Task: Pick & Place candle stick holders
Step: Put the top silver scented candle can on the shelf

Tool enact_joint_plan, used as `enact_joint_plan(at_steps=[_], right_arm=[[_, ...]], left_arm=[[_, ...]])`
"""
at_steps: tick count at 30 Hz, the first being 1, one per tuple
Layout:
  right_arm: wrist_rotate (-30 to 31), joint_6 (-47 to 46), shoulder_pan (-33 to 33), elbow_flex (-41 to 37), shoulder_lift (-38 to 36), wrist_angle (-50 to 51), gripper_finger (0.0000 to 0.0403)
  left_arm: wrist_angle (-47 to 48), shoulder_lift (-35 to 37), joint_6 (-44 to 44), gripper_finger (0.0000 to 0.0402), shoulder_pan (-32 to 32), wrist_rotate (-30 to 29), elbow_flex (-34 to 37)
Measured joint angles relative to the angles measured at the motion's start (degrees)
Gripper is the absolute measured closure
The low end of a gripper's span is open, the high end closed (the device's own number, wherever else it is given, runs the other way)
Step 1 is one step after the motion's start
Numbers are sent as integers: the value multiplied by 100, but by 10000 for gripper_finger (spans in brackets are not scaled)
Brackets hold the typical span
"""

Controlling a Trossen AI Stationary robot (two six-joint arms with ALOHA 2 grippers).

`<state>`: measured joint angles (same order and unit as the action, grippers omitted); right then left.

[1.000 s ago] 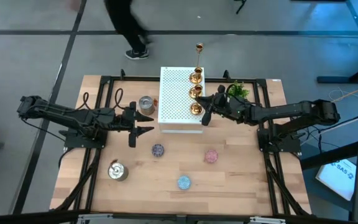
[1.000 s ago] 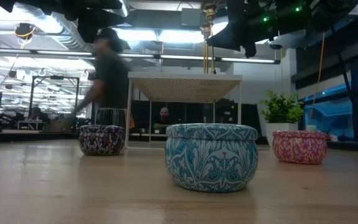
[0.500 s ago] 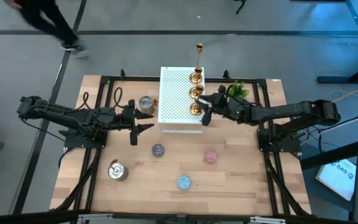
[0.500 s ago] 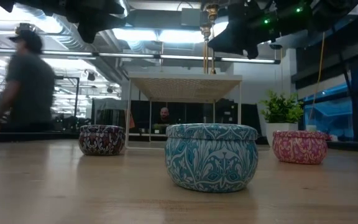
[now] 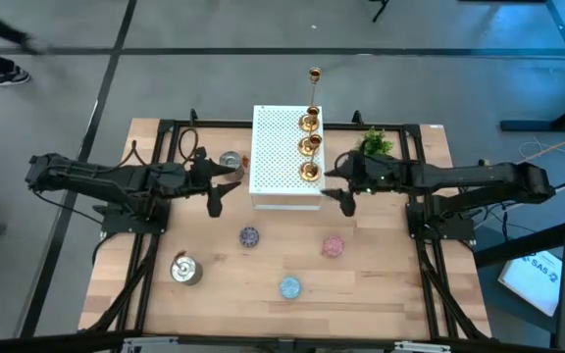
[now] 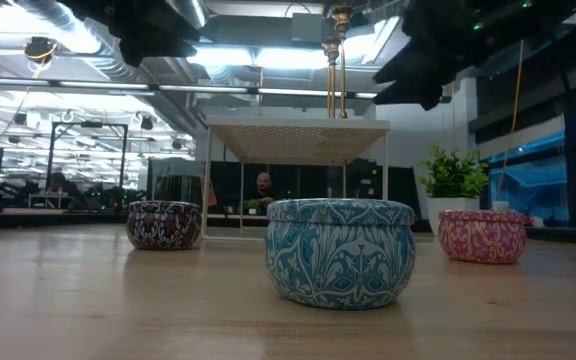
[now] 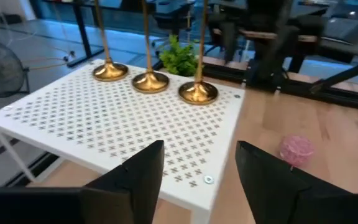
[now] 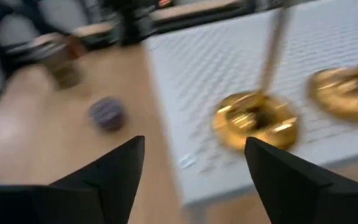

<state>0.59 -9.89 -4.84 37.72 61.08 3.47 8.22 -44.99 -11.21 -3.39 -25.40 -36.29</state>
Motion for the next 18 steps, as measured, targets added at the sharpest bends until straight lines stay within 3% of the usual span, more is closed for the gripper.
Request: enact_joint_plan(at_steps=[3, 9, 18], right_arm=[[-387, 4, 2, 2, -144, 405, 112], [-411, 9, 1, 2, -208, 1286, 112], [-425, 22, 2, 2, -208, 1490, 112]], left_arm=[[106, 4, 101, 181, 188, 94, -108], [182, -43, 254, 141, 654, 126, -116], [193, -330, -202, 88, 1325, 742, -116]])
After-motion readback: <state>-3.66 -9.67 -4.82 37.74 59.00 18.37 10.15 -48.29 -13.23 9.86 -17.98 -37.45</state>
